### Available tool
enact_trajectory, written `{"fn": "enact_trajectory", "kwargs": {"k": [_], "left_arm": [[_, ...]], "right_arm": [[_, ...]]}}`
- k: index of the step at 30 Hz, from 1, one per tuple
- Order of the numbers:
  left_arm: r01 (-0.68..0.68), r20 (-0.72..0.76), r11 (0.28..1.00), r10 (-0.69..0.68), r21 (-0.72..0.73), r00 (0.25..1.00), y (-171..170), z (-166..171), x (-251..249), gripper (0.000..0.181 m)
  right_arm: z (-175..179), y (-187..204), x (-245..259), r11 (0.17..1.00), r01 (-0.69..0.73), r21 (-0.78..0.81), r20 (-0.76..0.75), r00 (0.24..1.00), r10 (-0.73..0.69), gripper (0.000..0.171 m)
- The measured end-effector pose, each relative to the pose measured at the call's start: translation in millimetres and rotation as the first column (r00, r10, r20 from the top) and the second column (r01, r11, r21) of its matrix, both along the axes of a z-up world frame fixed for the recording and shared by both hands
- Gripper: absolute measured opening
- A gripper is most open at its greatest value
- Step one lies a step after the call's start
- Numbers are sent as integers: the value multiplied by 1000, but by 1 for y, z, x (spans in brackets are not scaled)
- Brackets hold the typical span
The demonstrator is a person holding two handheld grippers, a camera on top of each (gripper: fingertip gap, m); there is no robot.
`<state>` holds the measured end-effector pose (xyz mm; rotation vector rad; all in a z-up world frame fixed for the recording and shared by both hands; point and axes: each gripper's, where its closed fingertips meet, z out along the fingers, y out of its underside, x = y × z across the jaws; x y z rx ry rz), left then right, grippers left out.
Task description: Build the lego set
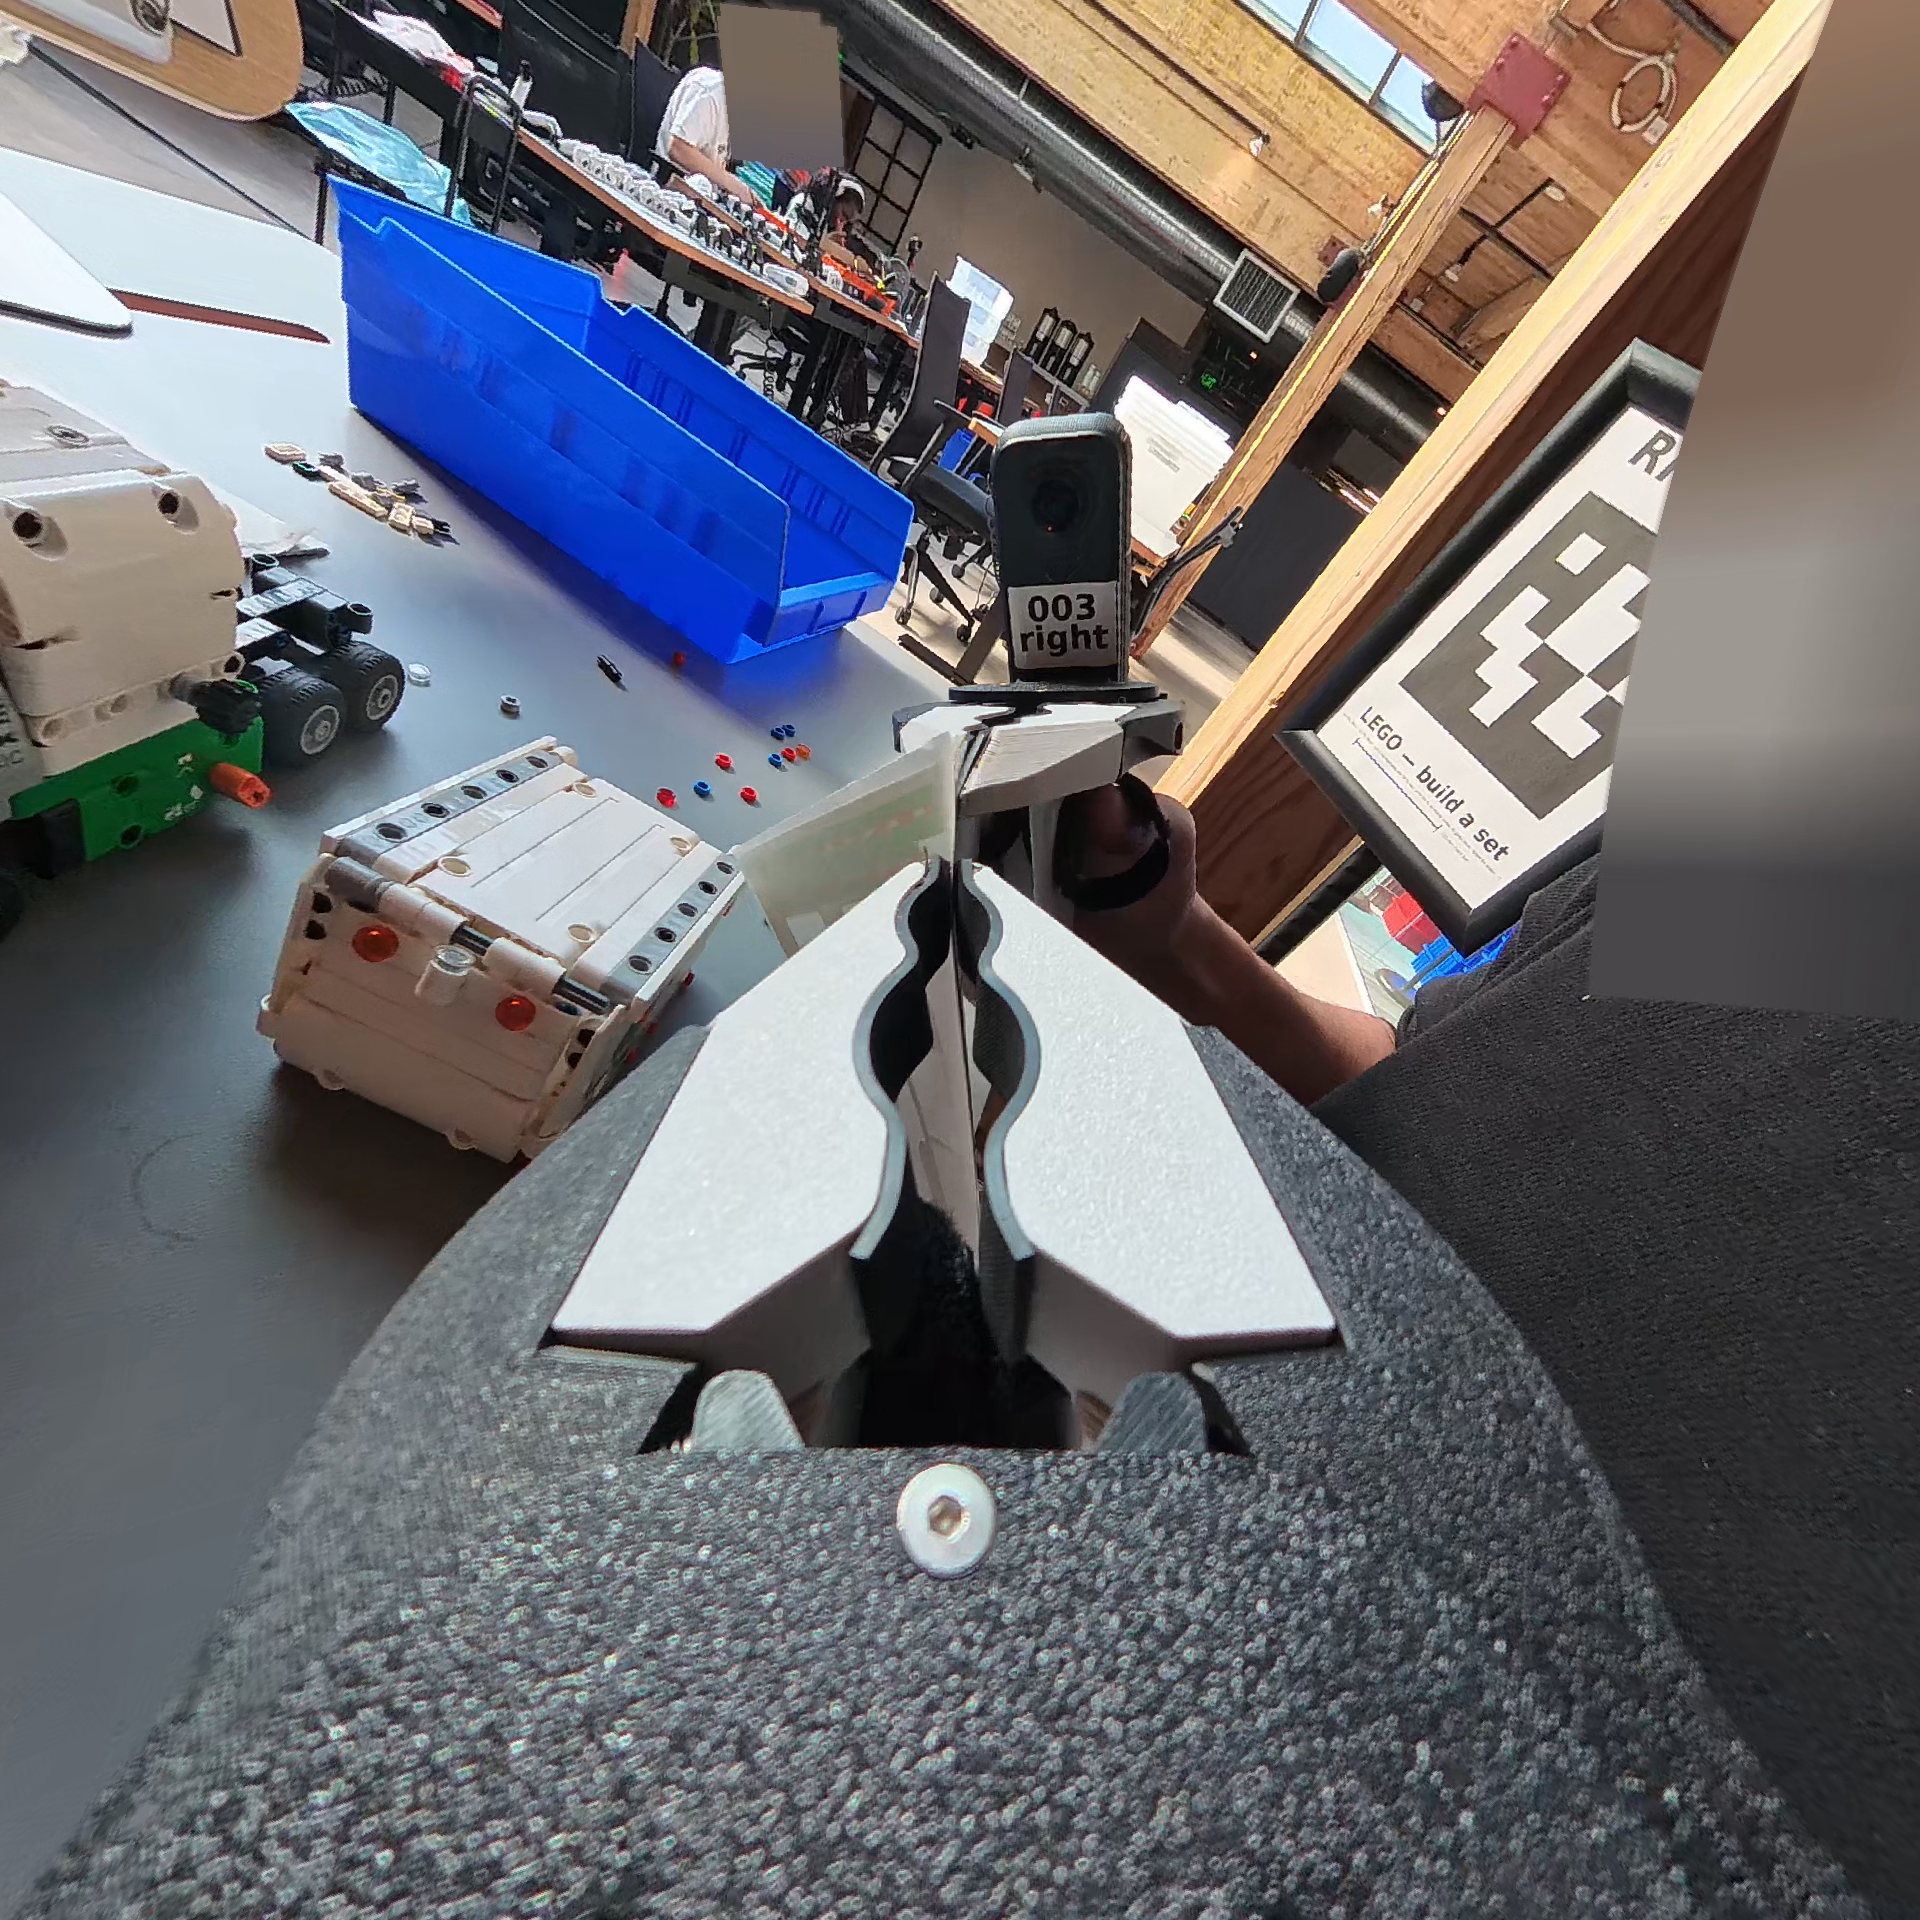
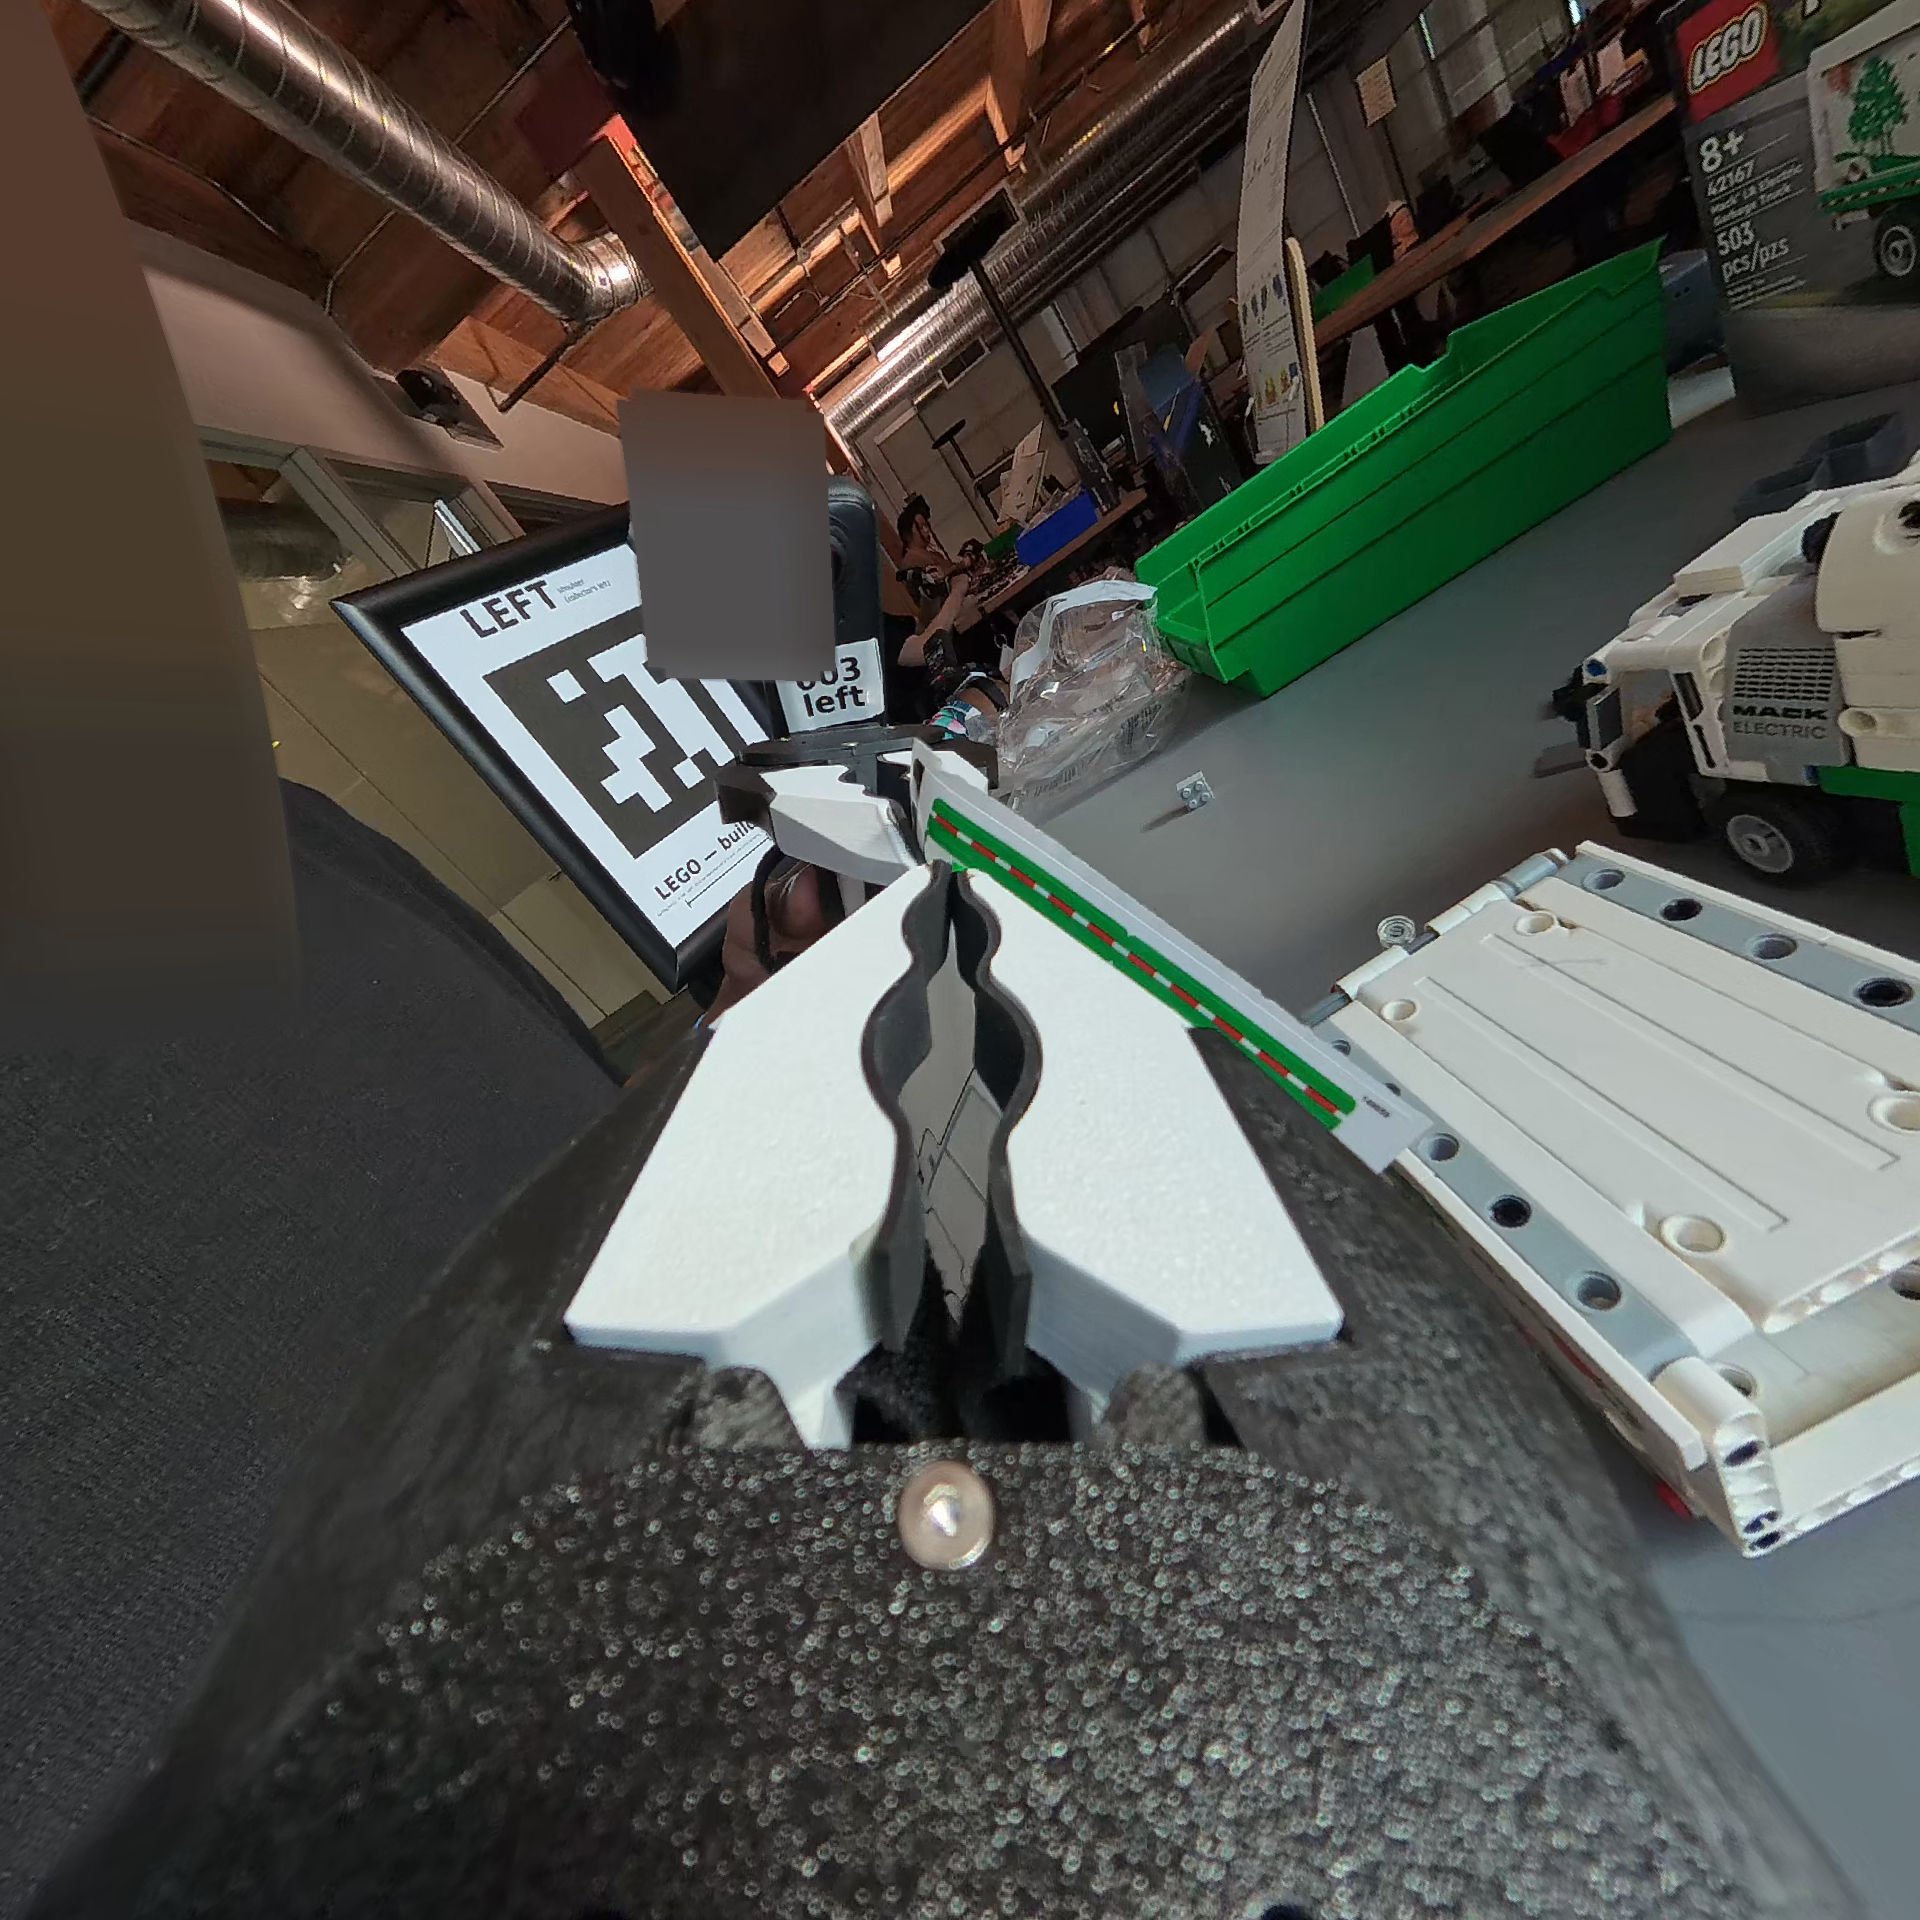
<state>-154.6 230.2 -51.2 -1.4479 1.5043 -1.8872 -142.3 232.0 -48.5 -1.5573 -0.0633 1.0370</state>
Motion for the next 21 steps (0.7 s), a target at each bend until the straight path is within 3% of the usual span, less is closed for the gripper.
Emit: {"fn": "enact_trajectory", "kwargs": {"k": [14,21], "left_arm": [[-95,-6,973,96,-212,995,45,6,-22,0],[-292,-96,916,276,-275,956,106,-5,-38,0]], "right_arm": [[10,4,35,993,117,-13,-109,987,-118,0],[28,1,47,983,180,44,-84,981,-176,0]]}}
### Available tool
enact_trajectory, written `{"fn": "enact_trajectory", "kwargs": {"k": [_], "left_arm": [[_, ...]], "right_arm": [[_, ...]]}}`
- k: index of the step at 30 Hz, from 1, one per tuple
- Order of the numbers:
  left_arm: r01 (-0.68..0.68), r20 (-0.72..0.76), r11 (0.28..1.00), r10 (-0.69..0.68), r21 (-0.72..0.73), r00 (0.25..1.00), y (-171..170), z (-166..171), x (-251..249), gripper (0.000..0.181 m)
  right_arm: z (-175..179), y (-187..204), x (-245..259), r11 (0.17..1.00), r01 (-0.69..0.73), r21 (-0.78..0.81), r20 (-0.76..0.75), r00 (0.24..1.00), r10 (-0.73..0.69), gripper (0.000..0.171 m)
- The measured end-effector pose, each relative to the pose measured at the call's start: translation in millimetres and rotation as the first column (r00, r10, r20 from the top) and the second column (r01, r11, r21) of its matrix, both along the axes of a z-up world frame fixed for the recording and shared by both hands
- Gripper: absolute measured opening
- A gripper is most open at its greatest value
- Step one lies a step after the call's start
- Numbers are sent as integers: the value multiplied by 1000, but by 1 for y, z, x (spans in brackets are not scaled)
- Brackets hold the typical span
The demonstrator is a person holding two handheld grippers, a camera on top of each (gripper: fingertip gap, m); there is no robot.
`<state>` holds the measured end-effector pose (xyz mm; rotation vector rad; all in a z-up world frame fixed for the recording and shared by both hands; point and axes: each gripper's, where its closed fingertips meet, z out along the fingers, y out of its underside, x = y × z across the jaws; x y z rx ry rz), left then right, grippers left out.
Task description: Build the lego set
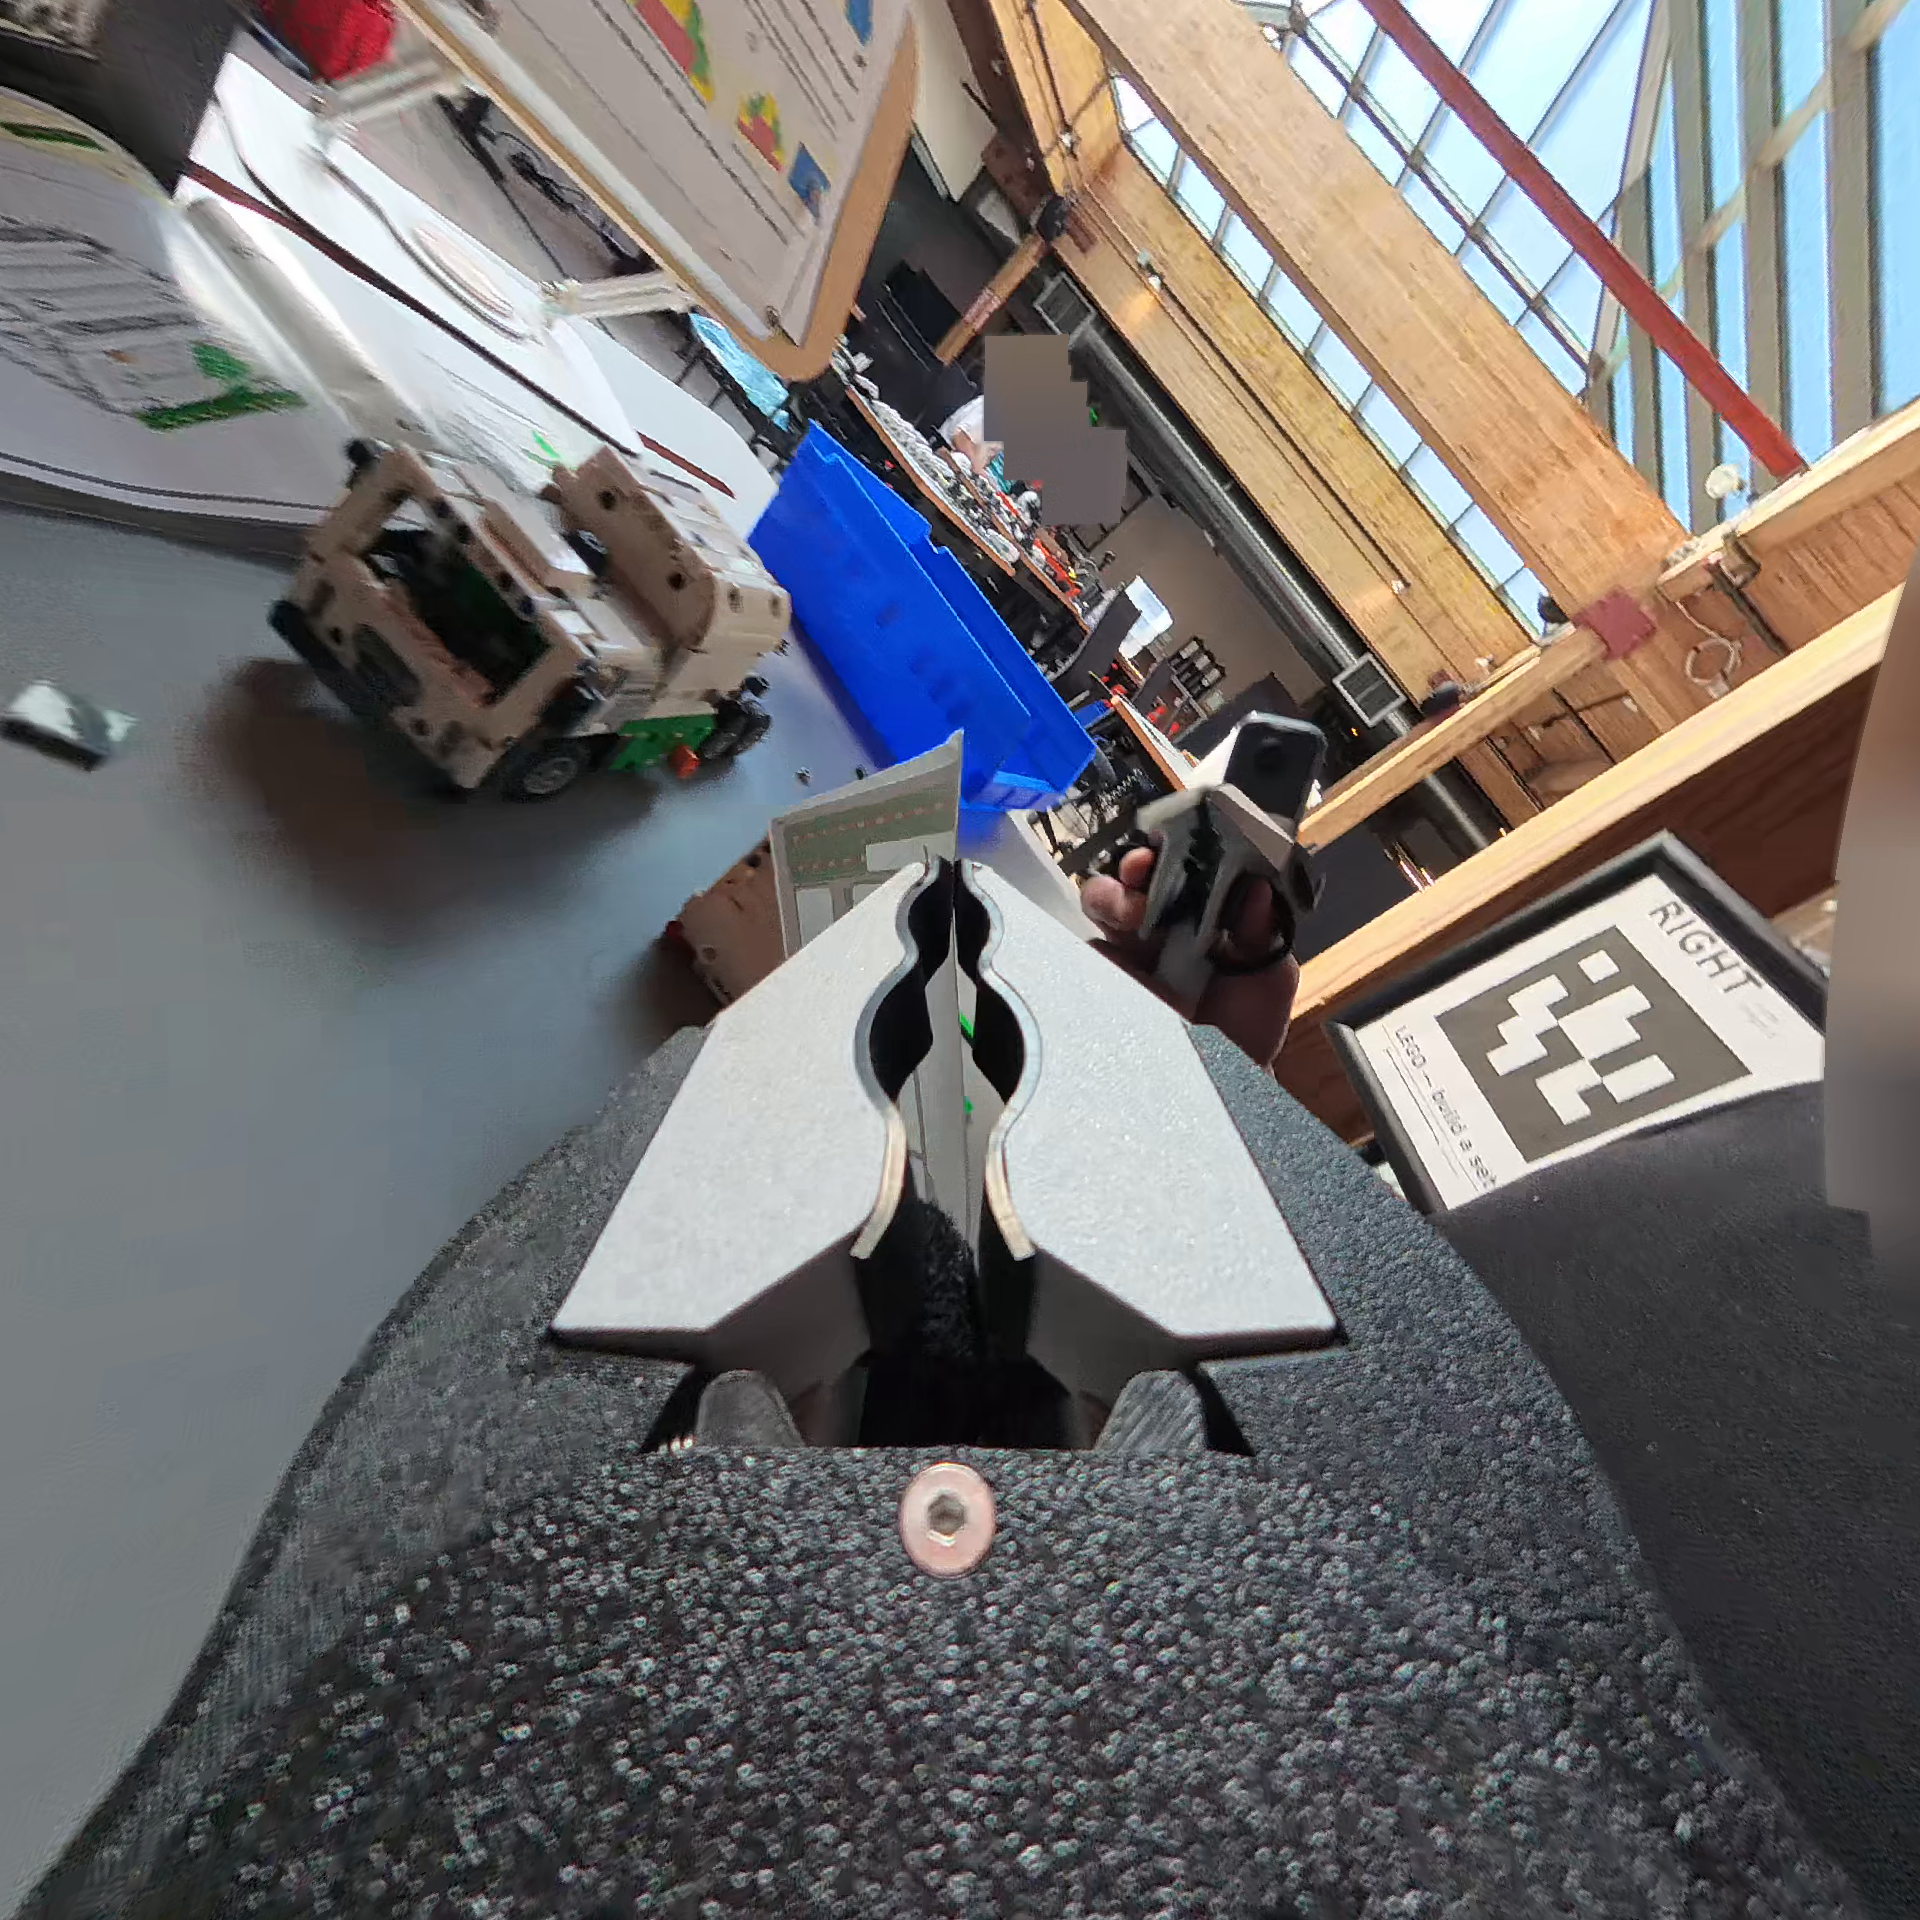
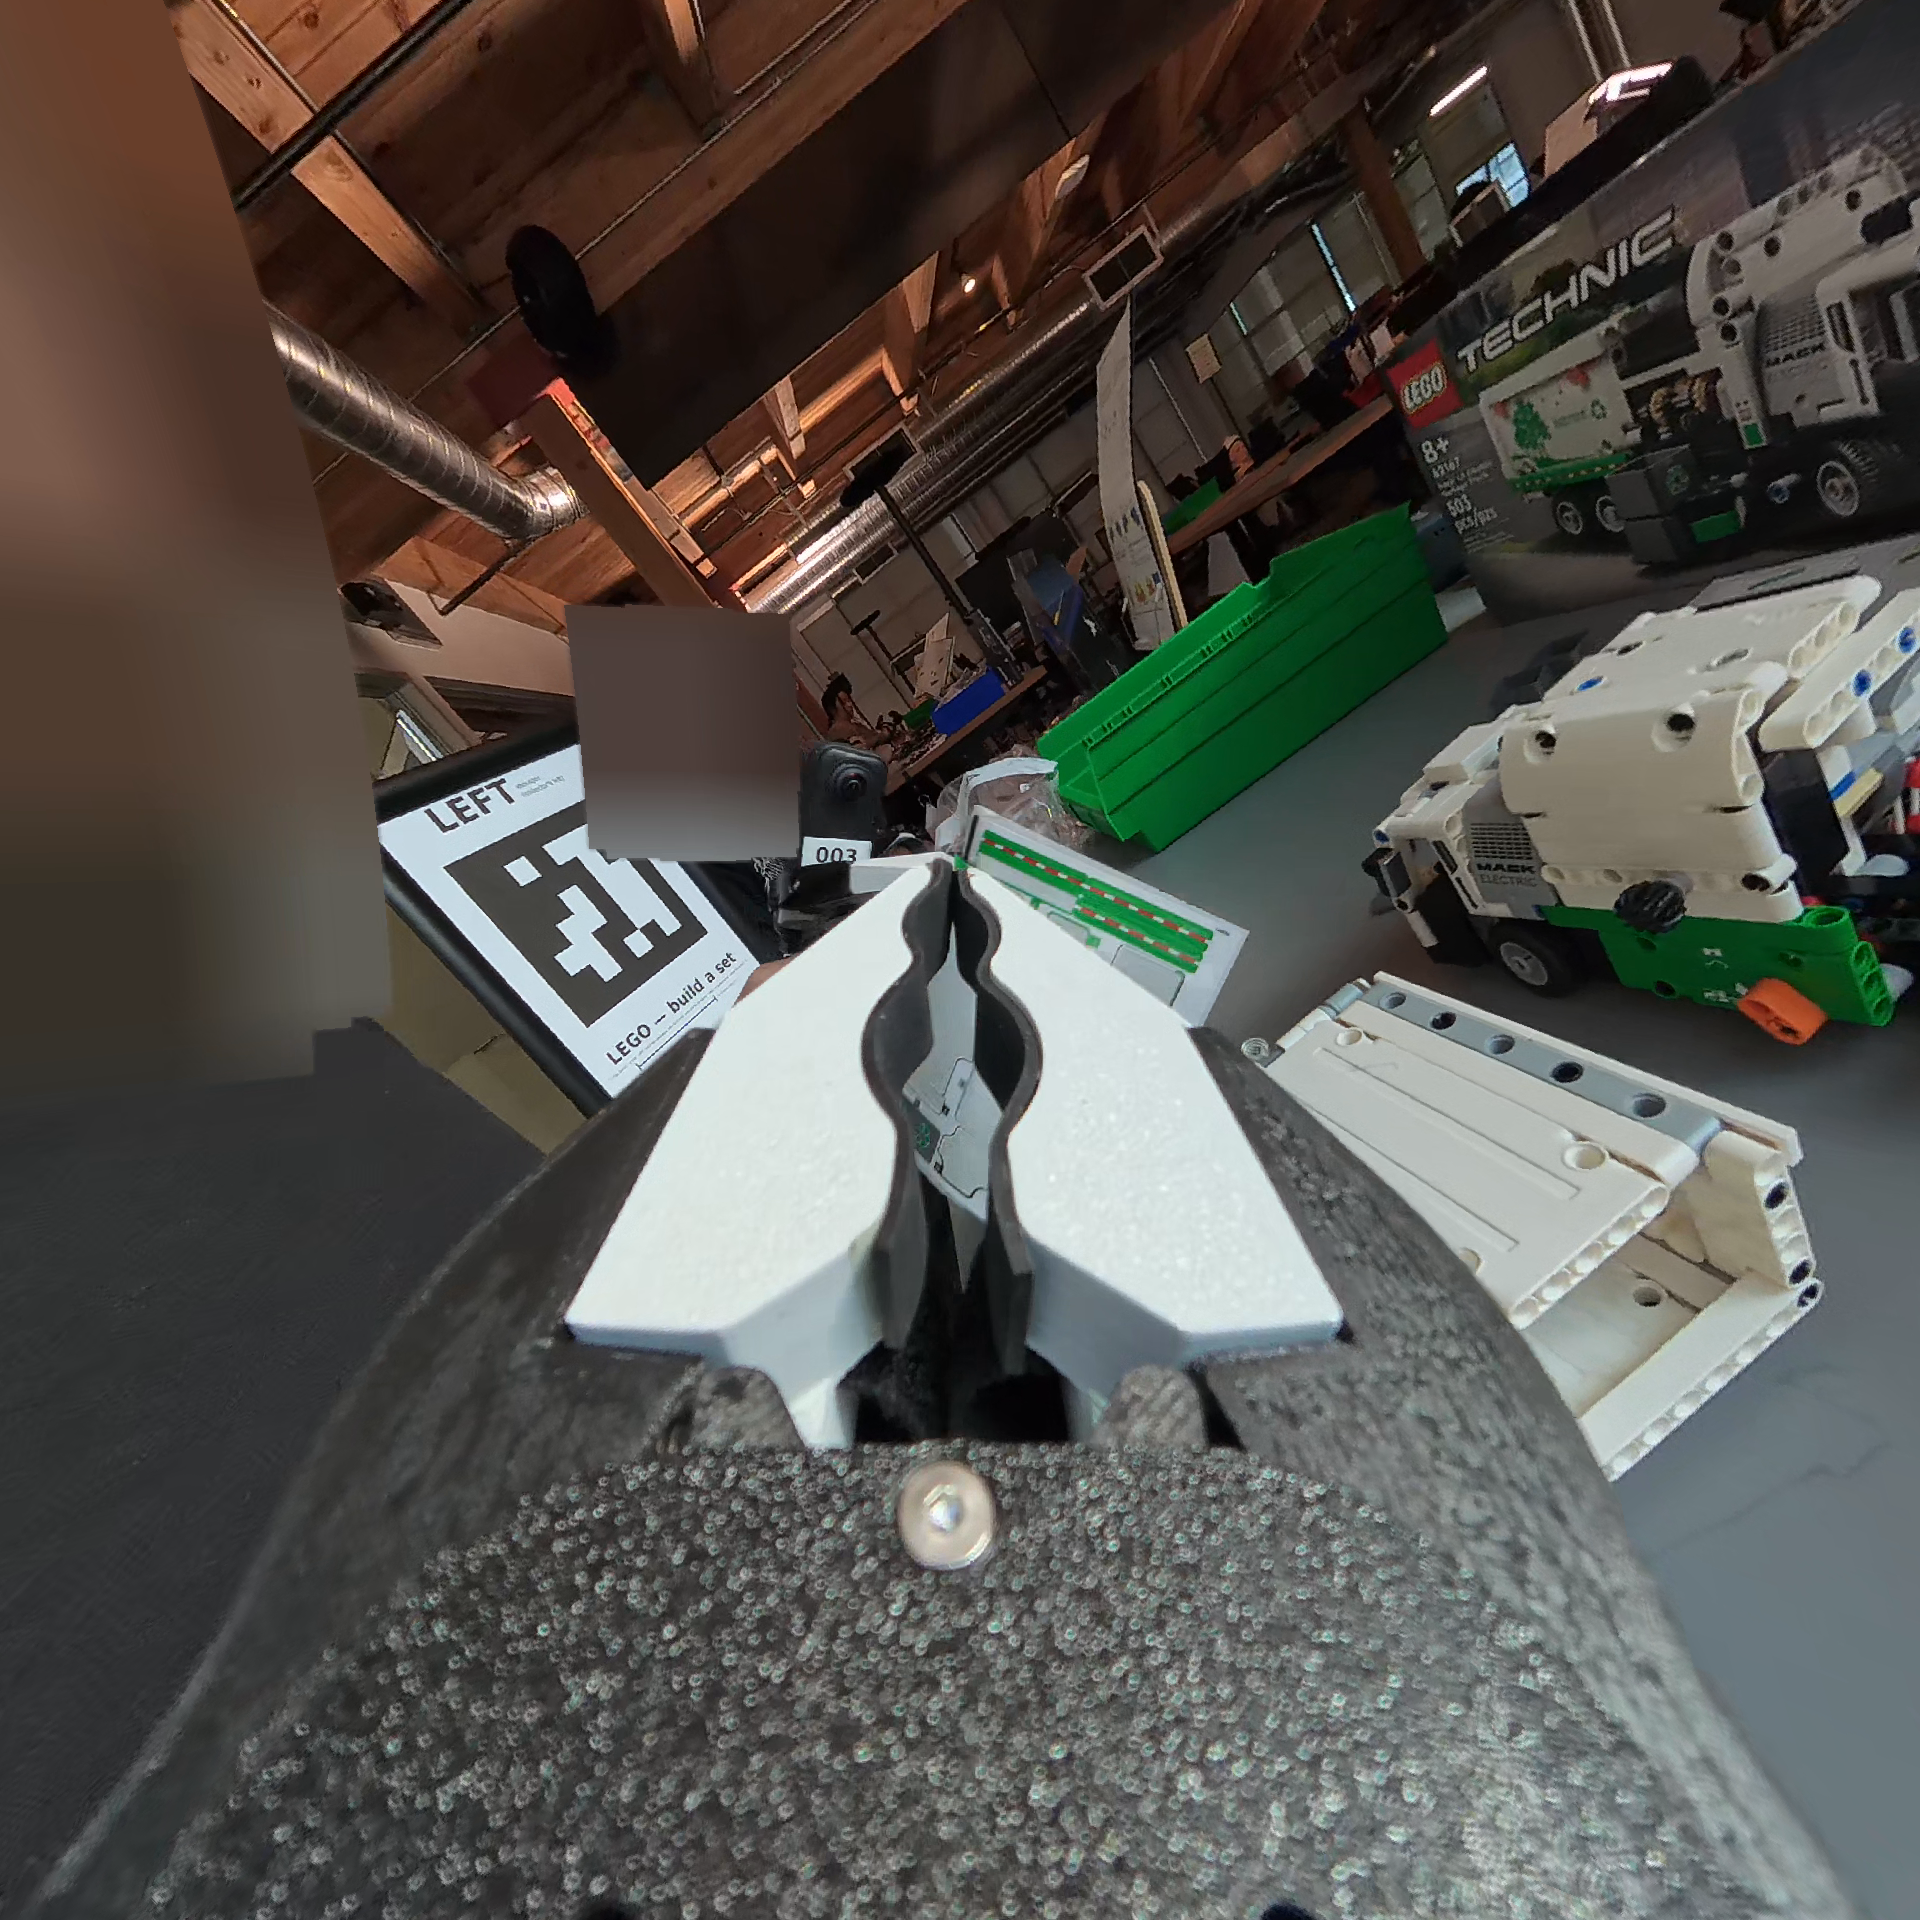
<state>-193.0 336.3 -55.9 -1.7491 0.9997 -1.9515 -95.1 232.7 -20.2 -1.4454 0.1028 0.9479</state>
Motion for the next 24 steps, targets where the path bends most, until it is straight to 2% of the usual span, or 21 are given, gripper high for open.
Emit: {"fn": "enact_trajectory", "kwargs": {"k": [6,14,18,21,24], "left_arm": [[-292,-163,953,276,-85,947,105,-23,-20,0],[-480,-414,859,509,179,755,223,-73,-26,0],[-446,-496,819,574,361,652,264,-90,-21,0],[-345,-584,823,564,451,584,269,-108,-22,0],[-267,-637,829,551,491,539,260,-121,-30,5]], "right_arm": [[7,-6,22,995,91,39,80,992,-94,0],[6,4,59,984,179,8,139,974,-178,0],[3,17,71,982,187,-20,170,969,-181,0],[-1,25,80,977,210,-38,212,957,-197,0],[-1,30,90,973,224,-49,212,955,-209,0]]}}
